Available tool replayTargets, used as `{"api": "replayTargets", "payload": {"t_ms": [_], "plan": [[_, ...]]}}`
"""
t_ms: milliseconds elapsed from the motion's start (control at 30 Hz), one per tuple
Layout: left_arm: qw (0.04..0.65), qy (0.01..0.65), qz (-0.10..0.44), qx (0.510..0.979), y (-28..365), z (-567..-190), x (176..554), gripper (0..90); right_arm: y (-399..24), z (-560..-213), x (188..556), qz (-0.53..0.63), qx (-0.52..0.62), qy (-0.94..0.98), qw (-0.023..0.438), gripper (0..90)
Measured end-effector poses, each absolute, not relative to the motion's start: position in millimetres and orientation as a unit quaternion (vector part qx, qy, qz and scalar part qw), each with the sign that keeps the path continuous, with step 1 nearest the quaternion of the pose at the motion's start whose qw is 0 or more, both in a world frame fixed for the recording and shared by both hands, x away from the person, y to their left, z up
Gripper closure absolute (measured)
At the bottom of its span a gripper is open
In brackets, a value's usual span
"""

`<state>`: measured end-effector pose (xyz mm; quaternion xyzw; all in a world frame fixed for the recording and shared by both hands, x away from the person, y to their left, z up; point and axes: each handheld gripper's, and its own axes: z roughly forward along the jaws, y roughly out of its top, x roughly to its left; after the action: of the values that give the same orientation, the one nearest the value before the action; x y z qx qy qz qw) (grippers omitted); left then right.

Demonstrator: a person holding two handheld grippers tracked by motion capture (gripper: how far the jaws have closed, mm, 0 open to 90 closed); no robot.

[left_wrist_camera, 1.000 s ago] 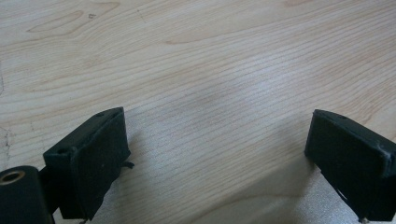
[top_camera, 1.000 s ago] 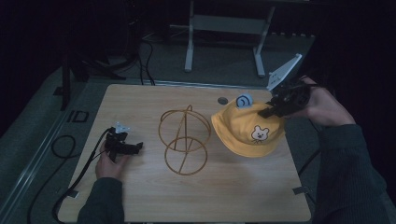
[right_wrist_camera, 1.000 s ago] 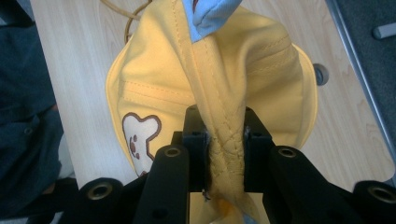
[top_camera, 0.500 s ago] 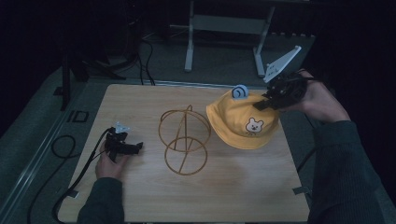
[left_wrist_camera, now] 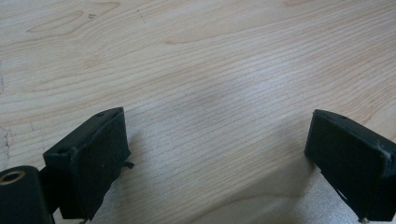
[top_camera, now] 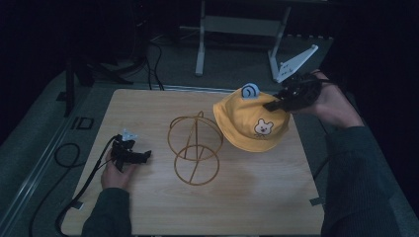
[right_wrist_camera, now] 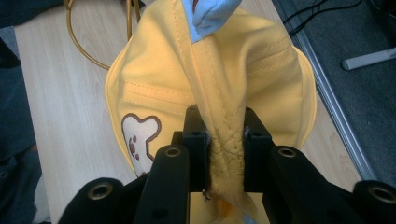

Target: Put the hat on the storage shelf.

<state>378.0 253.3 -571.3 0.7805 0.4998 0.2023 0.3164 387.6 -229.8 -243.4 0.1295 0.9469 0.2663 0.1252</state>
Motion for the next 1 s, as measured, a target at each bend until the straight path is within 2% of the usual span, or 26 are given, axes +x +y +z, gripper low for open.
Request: {"api": "replayTargets", "payload": {"t_ms": [1000], "plan": [[0.316,0.5,0.202,0.78,253,-571,378,6.0,-204,-236,388,0.288,0.094,0.946,0.118,76.9]]}}
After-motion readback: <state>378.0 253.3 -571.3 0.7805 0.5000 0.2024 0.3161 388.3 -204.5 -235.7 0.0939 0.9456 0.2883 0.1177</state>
